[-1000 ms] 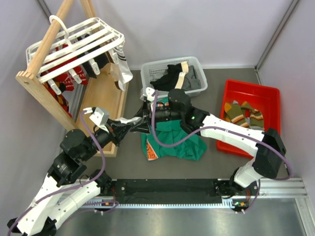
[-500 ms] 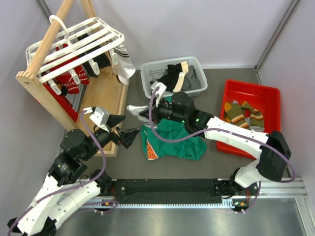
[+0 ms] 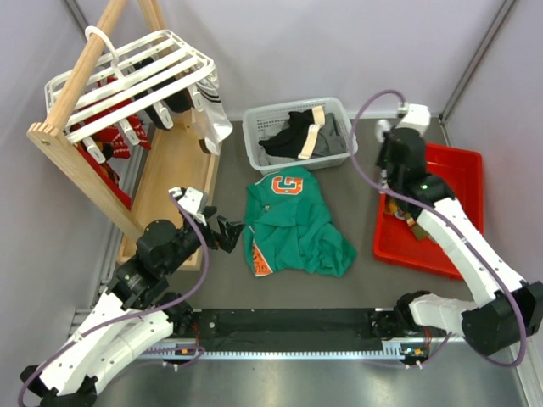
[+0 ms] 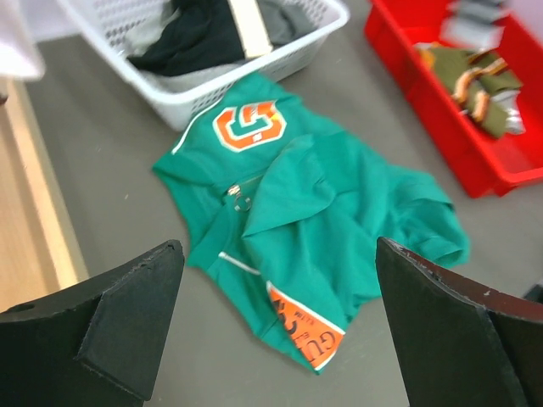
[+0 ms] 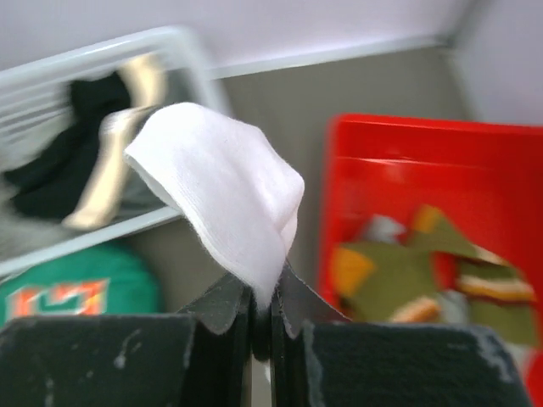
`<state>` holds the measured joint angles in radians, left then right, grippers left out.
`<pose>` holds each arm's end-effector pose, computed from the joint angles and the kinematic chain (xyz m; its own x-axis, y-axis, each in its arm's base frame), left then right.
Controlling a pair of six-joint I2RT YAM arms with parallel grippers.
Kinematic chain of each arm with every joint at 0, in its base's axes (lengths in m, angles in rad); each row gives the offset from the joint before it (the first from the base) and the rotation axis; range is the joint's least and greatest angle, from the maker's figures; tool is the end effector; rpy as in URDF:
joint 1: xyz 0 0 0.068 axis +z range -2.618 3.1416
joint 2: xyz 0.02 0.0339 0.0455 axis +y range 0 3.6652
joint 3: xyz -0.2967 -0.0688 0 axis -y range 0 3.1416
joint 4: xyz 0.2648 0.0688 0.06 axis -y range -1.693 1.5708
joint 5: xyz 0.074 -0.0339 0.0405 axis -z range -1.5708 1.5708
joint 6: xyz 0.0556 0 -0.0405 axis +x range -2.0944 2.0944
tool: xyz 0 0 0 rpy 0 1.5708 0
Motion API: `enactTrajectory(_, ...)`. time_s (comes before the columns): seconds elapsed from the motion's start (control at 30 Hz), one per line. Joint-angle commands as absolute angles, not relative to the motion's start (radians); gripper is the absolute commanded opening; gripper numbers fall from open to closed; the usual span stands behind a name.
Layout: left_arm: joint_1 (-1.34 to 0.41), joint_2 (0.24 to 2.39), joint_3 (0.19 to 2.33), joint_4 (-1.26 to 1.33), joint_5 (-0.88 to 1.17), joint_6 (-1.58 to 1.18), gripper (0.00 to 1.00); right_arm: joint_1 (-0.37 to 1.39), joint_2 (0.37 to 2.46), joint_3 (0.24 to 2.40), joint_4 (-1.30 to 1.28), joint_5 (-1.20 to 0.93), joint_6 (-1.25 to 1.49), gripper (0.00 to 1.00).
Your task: Remove the socks clipped to the hanger
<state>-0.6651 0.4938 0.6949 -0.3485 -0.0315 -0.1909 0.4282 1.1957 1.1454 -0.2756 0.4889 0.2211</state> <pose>0.1068 -0.0816 0.3468 -0.2259 -0.0639 -0.9721 0.5596 0.8083 -0.1831 0.2796 0.0989 0.3968 -0.2758 0.0869 -0.9573 0.1011 0.9930 0.0611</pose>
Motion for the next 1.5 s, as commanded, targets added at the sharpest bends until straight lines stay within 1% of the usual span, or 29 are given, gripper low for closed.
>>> enactTrajectory(0.0,-0.669,0.503,0.650,-0.273,-0.098,-0.175,0.99,0.272,1.135,1.149,-0.408,0.678,0.233,0.00)
enactTrajectory(0.1,-0.669,0.512,0.653,-0.276,-0.086,-0.178,0.99,0.180,1.170,1.138,-0.456,0.680,0.250,0.03)
enactTrajectory(0.17,-0.669,0.509,0.647,-0.276,-0.077,-0.173,0.99,0.126,1.207,1.117,-0.466,0.690,0.259,0.08)
enactTrajectory(0.2,-0.669,0.508,0.646,-0.276,-0.075,-0.172,0.99,0.114,1.218,1.112,-0.466,0.699,0.259,0.12)
enactTrajectory(0.23,-0.669,0.505,0.643,-0.276,-0.075,-0.169,0.99,0.098,1.250,1.106,-0.471,0.733,0.256,0.21)
enactTrajectory(0.3,-0.669,0.502,0.641,-0.281,-0.084,-0.167,0.99,0.080,1.278,1.115,-0.506,0.776,0.256,0.30)
enactTrajectory(0.33,-0.669,0.499,0.641,-0.284,-0.087,-0.167,0.99,0.081,1.291,1.138,-0.520,0.810,0.256,0.37)
enactTrajectory(0.4,-0.669,0.489,0.641,-0.285,-0.092,-0.167,0.99,0.080,1.313,1.199,-0.571,0.805,0.259,0.45)
enactTrajectory(0.5,-0.669,0.480,0.640,-0.282,-0.087,-0.167,0.99,0.090,1.313,1.282,-0.609,0.707,0.258,0.51)
enactTrajectory(0.63,-0.669,0.474,0.637,-0.281,-0.092,-0.161,0.99,0.101,1.287,1.261,-0.557,0.554,0.279,0.52)
enactTrajectory(0.7,-0.669,0.471,0.637,-0.282,-0.092,-0.161,0.99,0.104,1.269,1.203,-0.478,0.497,0.293,0.50)
enactTrajectory(0.77,-0.669,0.468,0.634,-0.279,-0.083,-0.160,0.99,0.120,1.258,1.183,-0.434,0.361,0.308,0.48)
enactTrajectory(0.8,-0.669,0.463,0.634,-0.279,-0.078,-0.156,0.99,0.136,1.243,1.163,-0.363,0.233,0.290,0.48)
enactTrajectory(0.87,-0.669,0.457,0.632,-0.276,-0.063,-0.149,0.99,0.225,1.227,1.131,-0.234,0.090,0.229,0.48)
enactTrajectory(0.9,-0.669,0.451,0.629,-0.272,-0.057,-0.147,0.99,0.260,1.226,1.108,-0.175,0.022,0.192,0.50)
enactTrajectory(0.93,-0.669,0.448,0.629,-0.270,-0.055,-0.146,0.99,0.338,1.241,1.106,-0.058,0.009,0.181,0.52)
enactTrajectory(0.97,-0.669,0.445,0.627,-0.268,-0.058,-0.144,0.99,0.371,1.252,1.111,-0.016,0.003,0.167,0.53)
enactTrajectory(1.0,-0.670,0.443,0.627,-0.268,-0.063,-0.144,0.99,0.406,1.271,1.144,0.032,-0.052,0.138,0.54)
enactTrajectory(1.03,-0.669,0.443,0.627,-0.268,-0.066,-0.141,0.99,0.457,1.323,1.169,0.078,-0.072,0.127,0.55)
enactTrajectory(1.13,-0.669,0.440,0.627,-0.268,-0.077,-0.140,0.99,0.520,1.408,1.291,0.133,-0.129,0.098,0.57)
enactTrajectory(1.17,-0.669,0.440,0.629,-0.267,-0.080,-0.140,0.99,0.553,1.466,1.322,0.164,-0.141,0.097,0.57)
enactTrajectory(1.27,-0.669,0.443,0.632,-0.267,-0.086,-0.137,0.99,0.598,1.560,1.443,0.256,-0.218,0.104,0.60)
enactTrajectory(1.33,-0.669,0.440,0.632,-0.267,-0.090,-0.137,0.99,0.620,1.600,1.465,0.343,-0.259,0.109,0.62)
enactTrajectory(1.37,-0.669,0.436,0.630,-0.267,-0.094,-0.137,0.99,0.638,1.635,1.482,0.432,-0.273,0.109,0.63)
enactTrajectory(1.47,-0.669,0.430,0.629,-0.270,-0.104,-0.135,0.99,0.655,1.706,1.550,0.518,-0.333,0.115,0.67)
